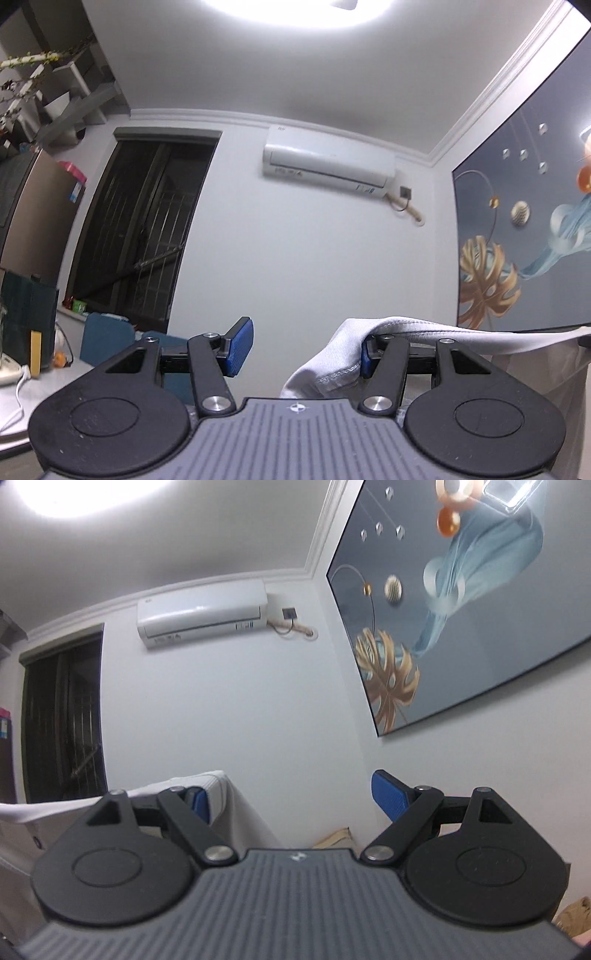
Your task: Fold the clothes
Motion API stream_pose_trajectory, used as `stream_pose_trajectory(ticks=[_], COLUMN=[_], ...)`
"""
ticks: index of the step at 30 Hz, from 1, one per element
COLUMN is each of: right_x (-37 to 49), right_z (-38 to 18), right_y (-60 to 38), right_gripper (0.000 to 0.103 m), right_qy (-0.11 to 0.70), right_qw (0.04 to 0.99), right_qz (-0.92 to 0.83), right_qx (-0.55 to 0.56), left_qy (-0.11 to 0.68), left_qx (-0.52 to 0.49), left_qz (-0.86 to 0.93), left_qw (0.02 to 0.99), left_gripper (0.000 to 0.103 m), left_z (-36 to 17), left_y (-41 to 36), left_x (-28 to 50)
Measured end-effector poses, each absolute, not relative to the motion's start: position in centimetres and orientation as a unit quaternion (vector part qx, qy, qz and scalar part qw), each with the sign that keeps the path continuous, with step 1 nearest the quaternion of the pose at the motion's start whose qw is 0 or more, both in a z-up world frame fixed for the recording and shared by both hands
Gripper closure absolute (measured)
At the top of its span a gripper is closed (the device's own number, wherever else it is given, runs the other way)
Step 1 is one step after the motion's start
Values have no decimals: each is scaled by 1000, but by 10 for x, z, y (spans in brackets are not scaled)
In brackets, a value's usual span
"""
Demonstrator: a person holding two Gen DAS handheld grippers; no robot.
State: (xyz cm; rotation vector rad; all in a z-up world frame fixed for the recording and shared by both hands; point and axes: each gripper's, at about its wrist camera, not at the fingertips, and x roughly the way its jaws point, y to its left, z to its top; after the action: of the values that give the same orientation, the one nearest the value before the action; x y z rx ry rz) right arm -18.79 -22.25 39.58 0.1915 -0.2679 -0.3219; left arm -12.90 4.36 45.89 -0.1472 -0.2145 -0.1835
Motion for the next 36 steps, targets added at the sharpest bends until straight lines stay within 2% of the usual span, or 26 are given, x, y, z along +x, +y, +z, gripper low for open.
stream_pose_trajectory(ticks=[4, 11, 18, 22, 25, 28, 30, 36], right_x=[-193, -109, 44, 149, 230, 315, 365, 471], right_z=[405, 350, 270, 226, 181, 116, 63, -87], right_y=[-226, -242, -275, -294, -307, -328, -346, -366], right_gripper=[16, 16, 16, 17, 17, 17, 17, 17], right_qy=[-130, -42, 40, 62, 76, 114, 155, 319], right_qw=[973, 981, 982, 980, 978, 972, 967, 936], right_qz=[-169, -173, -169, -173, -185, -197, -193, -129], right_qx=[86, 81, 79, 79, 67, 59, 63, 73], left_qy=[-87, -1, 77, 95, 117, 158, 201, 375], left_qx=[-87, -81, -63, -61, -55, -43, -33, -2], left_qz=[-110, -106, -80, -54, -42, -44, -46, -66], left_qw=[986, 991, 992, 992, 991, 986, 978, 925], left_gripper=[45, 45, 45, 45, 43, 37, 35, 35], left_z=[472, 411, 318, 267, 210, 129, 65, -102], left_y=[42, 26, 6, -12, -35, -53, -64, -77], left_x=[-133, -32, 151, 269, 360, 449, 500, 590])
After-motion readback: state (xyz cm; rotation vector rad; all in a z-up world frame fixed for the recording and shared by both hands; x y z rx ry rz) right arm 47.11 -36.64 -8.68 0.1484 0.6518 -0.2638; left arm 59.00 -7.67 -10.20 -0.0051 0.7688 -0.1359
